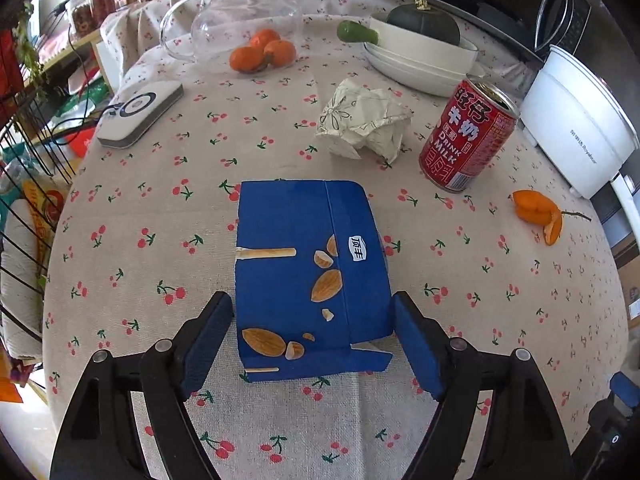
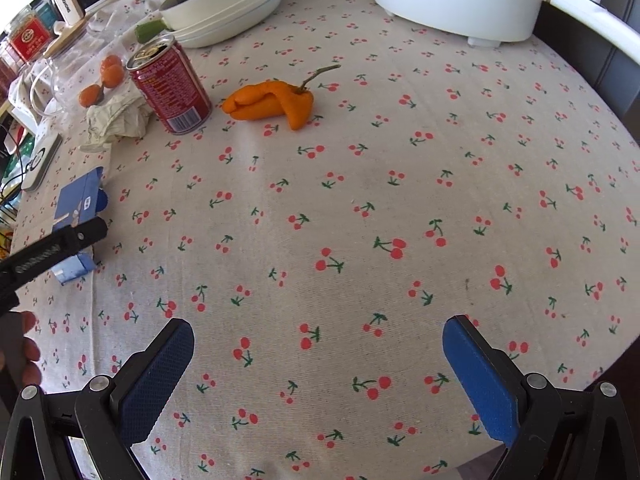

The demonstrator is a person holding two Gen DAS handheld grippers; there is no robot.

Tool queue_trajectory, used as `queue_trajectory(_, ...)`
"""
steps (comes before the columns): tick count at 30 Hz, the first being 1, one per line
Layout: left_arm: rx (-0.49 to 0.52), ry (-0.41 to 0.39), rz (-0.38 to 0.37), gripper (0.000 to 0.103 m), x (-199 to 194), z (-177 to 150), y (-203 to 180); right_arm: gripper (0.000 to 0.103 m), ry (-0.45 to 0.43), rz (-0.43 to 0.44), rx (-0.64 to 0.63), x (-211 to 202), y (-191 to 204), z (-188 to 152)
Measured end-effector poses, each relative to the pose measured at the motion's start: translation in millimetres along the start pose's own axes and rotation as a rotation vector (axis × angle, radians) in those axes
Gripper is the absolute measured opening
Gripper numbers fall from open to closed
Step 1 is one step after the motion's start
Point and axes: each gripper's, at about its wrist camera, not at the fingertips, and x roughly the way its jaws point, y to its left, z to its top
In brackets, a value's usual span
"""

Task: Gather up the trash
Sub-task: 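Grasp the orange pepper with the right tool while the left tool holds the blue box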

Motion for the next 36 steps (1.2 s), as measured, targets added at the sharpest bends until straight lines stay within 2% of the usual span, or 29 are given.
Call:
queue_trajectory(1, 0.013, -0.010, -0.009, 0.072, -1.7, -1.2, 1.0, 0.102, -0.004, -0.006, -0.003, -0.4, -0.3, 0.3)
queue_trajectory(4, 0.021, -0.008, -0.053, 0.071, -6.0, -4.4, 8.0, 0.102, -0.026, -0.023, -0.013, -2.3, 0.5, 2.0)
queue_trajectory(10, 0.024, 0.010, -0.074, 0.071, -14.4, -8.5, 18.6, 0.102, -0.118, -0.018, -0.020, 0.7, 6.9, 24.8)
queue_trajectory(15, -0.003, 0.011, -0.105, 0.071, -25.6, -6.0, 27.6, 0.102, -0.172, 0.014, 0.024, 26.3, 11.8, 58.5)
queue_trajectory(23, 0.009, 0.007, -0.120, 0.071, -31.1, 0.1, 31.4, 0.102, -0.211, 0.034, 0.101, 65.7, 22.0, 104.4)
queue_trajectory(27, 0.013, 0.010, -0.116, 0.071, -29.8, 1.9, 32.3, 0.099, -0.211, 0.002, 0.099, 79.9, 29.3, 119.5)
queue_trajectory(30, 0.004, 0.014, -0.116, 0.071, -29.1, 1.8, 34.8, 0.083, -0.194, -0.029, 0.077, 89.4, 33.1, 123.4)
queue_trajectory(32, -0.004, 0.013, -0.118, 0.071, -30.2, 1.1, 36.0, 0.059, -0.176, -0.039, 0.045, 94.0, 36.7, 121.6)
queue_trajectory(33, -0.008, 0.013, -0.121, 0.071, -31.4, 0.5, 36.5, 0.058, -0.174, -0.041, 0.035, 94.3, 37.5, 119.9)
queue_trajectory(36, -0.017, 0.016, -0.139, 0.071, -36.1, -2.3, 36.4, 0.045, -0.171, -0.023, 0.017, 86.5, 36.8, 112.4)
